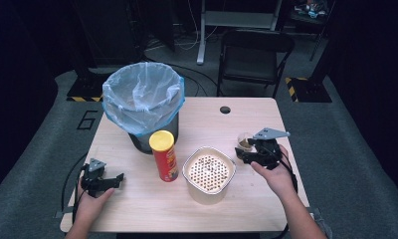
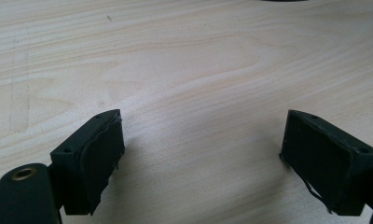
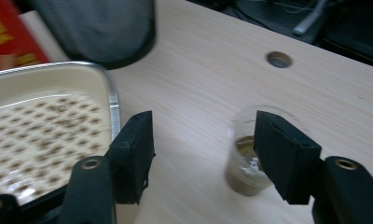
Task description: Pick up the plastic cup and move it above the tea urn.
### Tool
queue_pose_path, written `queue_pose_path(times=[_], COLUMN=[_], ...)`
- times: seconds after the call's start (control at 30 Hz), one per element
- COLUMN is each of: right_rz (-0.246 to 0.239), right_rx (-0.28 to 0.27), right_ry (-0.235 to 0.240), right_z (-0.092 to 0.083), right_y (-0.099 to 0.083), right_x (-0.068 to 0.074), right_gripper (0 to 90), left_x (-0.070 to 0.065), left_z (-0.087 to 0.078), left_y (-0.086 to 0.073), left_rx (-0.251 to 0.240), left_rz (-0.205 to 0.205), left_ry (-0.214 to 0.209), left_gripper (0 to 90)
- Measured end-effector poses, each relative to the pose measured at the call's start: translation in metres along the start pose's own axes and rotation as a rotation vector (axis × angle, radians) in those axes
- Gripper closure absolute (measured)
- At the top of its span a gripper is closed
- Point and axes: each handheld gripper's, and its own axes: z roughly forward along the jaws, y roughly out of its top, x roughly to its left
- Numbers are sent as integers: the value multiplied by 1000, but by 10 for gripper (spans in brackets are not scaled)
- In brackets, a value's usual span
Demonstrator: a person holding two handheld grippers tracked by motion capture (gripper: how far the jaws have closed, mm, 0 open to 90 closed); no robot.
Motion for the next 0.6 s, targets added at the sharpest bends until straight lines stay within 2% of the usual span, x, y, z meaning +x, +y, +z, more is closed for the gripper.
queue_pose_path(times=[0.03, 0.07, 0.1, 0.13, 0.17, 0.3, 0.47, 0.6], right_rz=[0, 14, 61, 82, 82, 143, 150, 138], right_rx=[0, 3, 20, 33, 33, 60, 55, 73], right_ry=[0, -27, -59, -73, -73, -128, -167, -208], right_z=[0, 2, 9, 14, 14, 30, 44, 61], right_y=[0, -1, -5, -7, -7, -20, -27, -26], right_x=[0, -6, -17, -23, -23, -35, -34, -31], right_gripper=[373, 350, 282, 254, 254, 148, 139, 137], left_x=[0, 0, 0, 0, 0, 0, 0, 0], left_z=[0, 0, 0, 0, 0, 0, 0, 0], left_y=[0, 0, 0, 0, 0, 0, 0, 0], left_rx=[0, 0, 0, 0, 0, 0, 0, 0], left_rz=[0, 0, 0, 0, 0, 0, 0, 0], left_ry=[0, 0, 0, 0, 0, 0, 0, 0], left_gripper=[128, 128, 128, 128, 128, 128, 128, 128])
